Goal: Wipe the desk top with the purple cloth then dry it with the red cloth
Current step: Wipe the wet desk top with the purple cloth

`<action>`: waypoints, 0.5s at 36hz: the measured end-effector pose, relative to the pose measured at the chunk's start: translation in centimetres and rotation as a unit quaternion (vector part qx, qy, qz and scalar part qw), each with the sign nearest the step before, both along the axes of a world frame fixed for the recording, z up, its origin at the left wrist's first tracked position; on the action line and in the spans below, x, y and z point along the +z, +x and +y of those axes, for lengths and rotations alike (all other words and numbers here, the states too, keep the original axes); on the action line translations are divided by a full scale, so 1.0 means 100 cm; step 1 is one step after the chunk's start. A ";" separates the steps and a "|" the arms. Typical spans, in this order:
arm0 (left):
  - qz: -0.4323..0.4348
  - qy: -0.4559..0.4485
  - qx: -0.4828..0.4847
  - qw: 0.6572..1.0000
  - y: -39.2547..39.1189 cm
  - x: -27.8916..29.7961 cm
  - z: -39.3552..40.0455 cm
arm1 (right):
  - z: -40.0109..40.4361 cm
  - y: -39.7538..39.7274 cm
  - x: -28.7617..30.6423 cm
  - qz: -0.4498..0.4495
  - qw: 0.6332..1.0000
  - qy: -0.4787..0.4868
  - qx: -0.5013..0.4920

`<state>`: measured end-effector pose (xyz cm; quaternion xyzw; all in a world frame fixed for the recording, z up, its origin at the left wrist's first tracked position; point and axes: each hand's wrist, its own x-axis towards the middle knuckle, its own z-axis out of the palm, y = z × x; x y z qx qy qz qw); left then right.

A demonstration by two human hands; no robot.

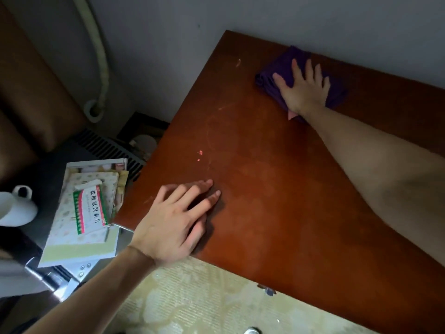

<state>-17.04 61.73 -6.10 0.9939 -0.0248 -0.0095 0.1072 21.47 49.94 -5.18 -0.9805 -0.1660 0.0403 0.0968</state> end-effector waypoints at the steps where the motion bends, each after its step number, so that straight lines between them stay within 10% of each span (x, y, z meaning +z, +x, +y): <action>1: -0.003 0.000 -0.003 1.000 0.000 0.000 0.000 | -0.002 -0.014 -0.001 -0.003 1.000 -0.003 -0.001; 18: -0.160 -0.045 0.064 0.984 -0.026 0.005 0.054 | -0.025 -0.358 -0.026 -0.091 0.992 -0.014 0.089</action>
